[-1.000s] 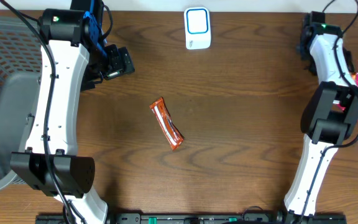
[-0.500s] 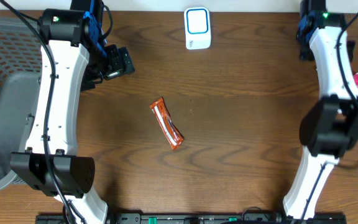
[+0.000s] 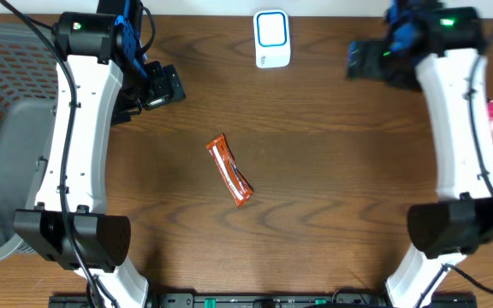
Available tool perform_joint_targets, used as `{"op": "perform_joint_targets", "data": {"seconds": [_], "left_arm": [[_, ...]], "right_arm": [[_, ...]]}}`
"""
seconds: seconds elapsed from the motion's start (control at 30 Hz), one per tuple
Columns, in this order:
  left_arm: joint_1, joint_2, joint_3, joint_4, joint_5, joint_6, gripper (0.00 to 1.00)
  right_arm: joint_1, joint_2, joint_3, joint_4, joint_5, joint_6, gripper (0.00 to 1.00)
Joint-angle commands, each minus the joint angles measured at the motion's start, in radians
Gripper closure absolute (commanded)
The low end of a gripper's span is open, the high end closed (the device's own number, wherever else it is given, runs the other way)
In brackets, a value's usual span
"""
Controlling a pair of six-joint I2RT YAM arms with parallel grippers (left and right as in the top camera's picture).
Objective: Scan the item barcode
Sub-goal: 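Move the right gripper to the orange bar and grasp it, then lift the orange bar up to the white scanner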
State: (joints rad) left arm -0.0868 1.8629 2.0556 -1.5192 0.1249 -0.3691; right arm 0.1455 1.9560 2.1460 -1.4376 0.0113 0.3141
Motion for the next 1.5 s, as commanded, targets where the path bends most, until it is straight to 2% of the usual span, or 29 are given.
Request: {"op": "perform_joint_targets", "data": {"seconds": [0.0, 0.37, 0.6, 0.67, 0.77, 0.93, 1.07, 1.17, 1.23, 1.47], "left_arm": [[0.003, 0.008, 0.002, -0.006, -0.006, -0.002, 0.02], [0.003, 0.008, 0.002, -0.005, -0.006, -0.002, 0.02], [0.003, 0.008, 0.002, -0.005, -0.006, -0.002, 0.02], [0.003, 0.008, 0.002, -0.006, -0.006, -0.002, 0.02], [0.003, 0.008, 0.002, -0.006, -0.006, -0.002, 0.02], [0.003, 0.008, 0.002, -0.005, -0.006, -0.002, 0.02], [0.003, 0.008, 0.002, -0.005, -0.006, -0.002, 0.02], [0.003, 0.008, 0.002, -0.006, -0.006, -0.002, 0.02], [0.003, 0.008, 0.002, -0.005, -0.006, -0.002, 0.02], [0.003, 0.008, 0.002, -0.006, -0.006, -0.002, 0.03]], "right_arm": [[0.095, 0.060, -0.043, -0.006, -0.106, 0.013, 0.01], [0.382, 0.215, -0.254, 0.248, -0.296, 0.022, 0.01], [0.488, 0.313, -0.296, 0.304, -0.412, 0.022, 0.01], [0.506, 0.345, -0.296, 0.317, -0.428, 0.022, 0.04], [0.519, 0.387, -0.296, 0.335, -0.428, 0.022, 0.19], [0.516, 0.440, -0.296, 0.337, -0.428, 0.022, 0.99], [0.491, 0.430, -0.292, 0.322, -0.386, 0.021, 0.99], [0.459, 0.403, -0.262, 0.265, -0.262, 0.022, 0.99], [0.428, 0.370, -0.206, 0.170, -0.062, 0.047, 0.99], [0.412, 0.310, -0.117, -0.039, 0.718, 0.406, 0.99]]}}
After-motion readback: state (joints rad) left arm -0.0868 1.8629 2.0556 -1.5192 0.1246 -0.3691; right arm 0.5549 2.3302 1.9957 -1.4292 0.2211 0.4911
